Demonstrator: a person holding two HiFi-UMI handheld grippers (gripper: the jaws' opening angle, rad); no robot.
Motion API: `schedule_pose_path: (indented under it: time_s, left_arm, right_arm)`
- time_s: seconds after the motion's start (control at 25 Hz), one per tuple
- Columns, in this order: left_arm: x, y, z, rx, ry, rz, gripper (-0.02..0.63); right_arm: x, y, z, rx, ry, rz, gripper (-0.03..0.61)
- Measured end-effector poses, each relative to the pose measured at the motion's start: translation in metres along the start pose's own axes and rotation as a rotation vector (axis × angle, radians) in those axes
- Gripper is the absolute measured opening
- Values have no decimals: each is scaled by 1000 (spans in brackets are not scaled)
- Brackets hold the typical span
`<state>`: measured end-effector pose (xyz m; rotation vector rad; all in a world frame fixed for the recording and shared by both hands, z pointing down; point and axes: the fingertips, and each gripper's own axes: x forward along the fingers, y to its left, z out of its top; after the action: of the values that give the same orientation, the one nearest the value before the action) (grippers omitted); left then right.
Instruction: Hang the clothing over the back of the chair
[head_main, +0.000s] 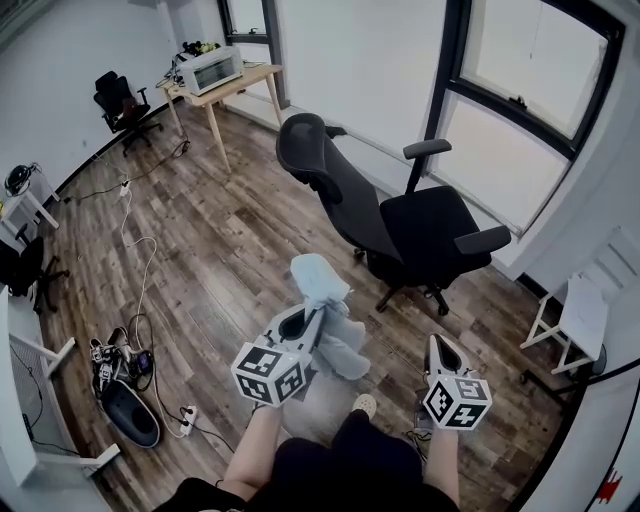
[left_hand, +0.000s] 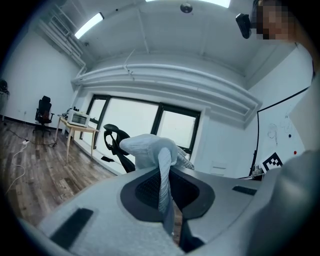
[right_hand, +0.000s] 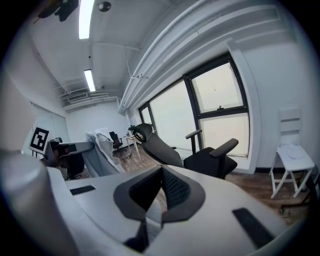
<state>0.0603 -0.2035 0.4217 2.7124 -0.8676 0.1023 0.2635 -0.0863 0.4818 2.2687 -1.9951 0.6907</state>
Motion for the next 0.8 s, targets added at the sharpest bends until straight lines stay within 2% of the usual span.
schedule_pose_path:
  time_s: [0.52,0.8]
  left_arm:
    - [91,7,21,27,11,-12,18]
    - [143,-20,24,47,27,-103,18]
  right_arm:
    - [71,-39,31,-9,33,38,0]
    - [95,-61,38,-13,27,56,0]
